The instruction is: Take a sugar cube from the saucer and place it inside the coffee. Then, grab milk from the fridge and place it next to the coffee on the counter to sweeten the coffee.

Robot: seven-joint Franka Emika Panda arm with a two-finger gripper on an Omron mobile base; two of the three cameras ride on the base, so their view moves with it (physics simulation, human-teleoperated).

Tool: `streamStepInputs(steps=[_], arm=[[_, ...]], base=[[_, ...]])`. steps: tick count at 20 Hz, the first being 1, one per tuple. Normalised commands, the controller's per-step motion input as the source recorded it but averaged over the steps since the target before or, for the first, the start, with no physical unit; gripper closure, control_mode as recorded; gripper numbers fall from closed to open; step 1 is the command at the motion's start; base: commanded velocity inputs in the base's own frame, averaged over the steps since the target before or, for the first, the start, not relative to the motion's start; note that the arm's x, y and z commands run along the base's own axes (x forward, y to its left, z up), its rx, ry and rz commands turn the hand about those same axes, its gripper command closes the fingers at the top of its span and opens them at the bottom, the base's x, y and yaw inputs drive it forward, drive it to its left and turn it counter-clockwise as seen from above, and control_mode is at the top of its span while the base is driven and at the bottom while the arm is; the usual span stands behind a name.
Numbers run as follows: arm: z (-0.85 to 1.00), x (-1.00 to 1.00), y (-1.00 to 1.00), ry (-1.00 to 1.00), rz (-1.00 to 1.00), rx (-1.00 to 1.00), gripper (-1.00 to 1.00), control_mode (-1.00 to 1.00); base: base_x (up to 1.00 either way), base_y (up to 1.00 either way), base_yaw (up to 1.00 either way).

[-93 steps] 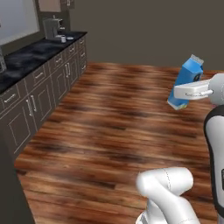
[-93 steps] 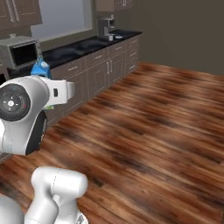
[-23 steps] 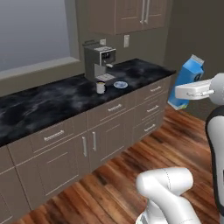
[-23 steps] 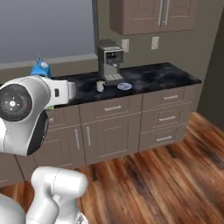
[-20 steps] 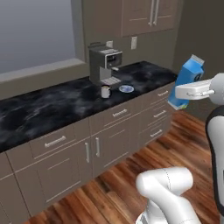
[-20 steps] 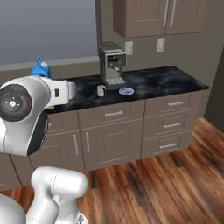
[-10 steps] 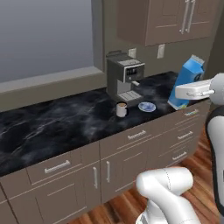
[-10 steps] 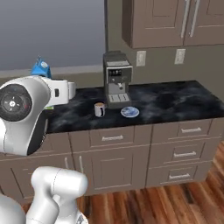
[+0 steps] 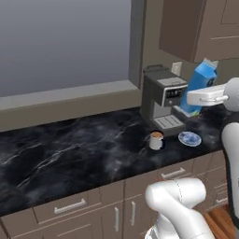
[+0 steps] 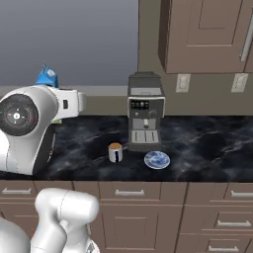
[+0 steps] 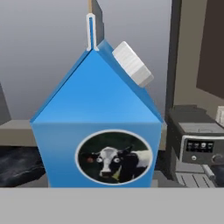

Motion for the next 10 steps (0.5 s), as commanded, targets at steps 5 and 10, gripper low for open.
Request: streamStepInputs(steps=[5, 10], arm=[[0.00, 0.03, 0.00, 0.01, 0.00, 0.00, 1.00, -1.00], [-0.02, 0.00, 0.42, 0.01, -0.16, -0.04, 1.00, -1.00]], base=[[0.11, 0.00, 0.02], [0.00, 0.00, 0.00]])
